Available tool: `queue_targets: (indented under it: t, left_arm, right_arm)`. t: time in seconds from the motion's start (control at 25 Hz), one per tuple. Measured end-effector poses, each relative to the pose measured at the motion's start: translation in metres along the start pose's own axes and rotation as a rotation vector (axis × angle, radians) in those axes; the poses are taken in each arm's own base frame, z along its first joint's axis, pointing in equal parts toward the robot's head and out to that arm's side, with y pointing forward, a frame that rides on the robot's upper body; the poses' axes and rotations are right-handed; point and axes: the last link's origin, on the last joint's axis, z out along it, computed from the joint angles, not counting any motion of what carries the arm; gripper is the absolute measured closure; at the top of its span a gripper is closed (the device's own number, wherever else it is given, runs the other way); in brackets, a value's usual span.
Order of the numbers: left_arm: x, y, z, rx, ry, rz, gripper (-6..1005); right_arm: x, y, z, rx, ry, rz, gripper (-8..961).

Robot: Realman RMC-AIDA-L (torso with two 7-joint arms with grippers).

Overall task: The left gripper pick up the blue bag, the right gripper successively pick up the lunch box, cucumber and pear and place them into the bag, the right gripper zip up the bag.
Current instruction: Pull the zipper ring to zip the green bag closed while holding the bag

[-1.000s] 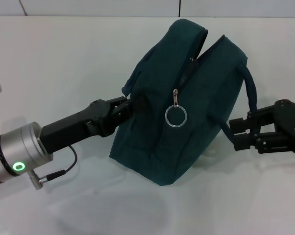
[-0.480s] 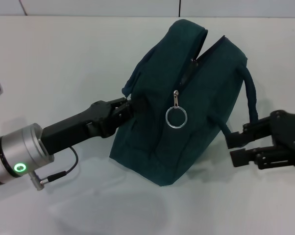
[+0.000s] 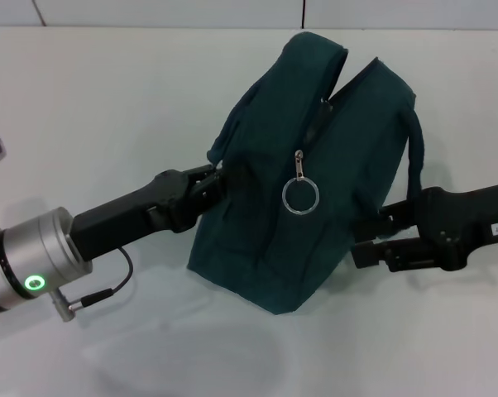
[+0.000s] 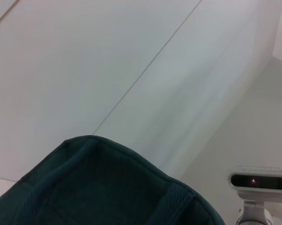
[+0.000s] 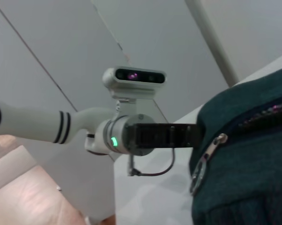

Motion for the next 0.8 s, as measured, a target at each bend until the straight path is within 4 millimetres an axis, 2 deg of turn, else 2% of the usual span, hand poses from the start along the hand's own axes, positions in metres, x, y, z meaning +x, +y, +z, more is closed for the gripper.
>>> queue_targets:
  t: [0.44,0.52,0.8]
  left_arm:
    - [-0.005,0.001,0.000,0.001,-0.001,-0.022,952]
    - [-0.005,0.001,0.000,0.001,-0.001,-0.023,951]
    - [-0.005,0.001,0.000,-0.001,0.000,-0.024,951]
  right_arm:
    - [-0.004,-0.015,-0.012,0.115,-0.011,-0.020,534]
    - [-0.004,-0.011,-0.014,0.091,-0.004,-0.033,534]
    - [-0.016,0.027,-0.020,-0.115,-0.047,-0.178,534]
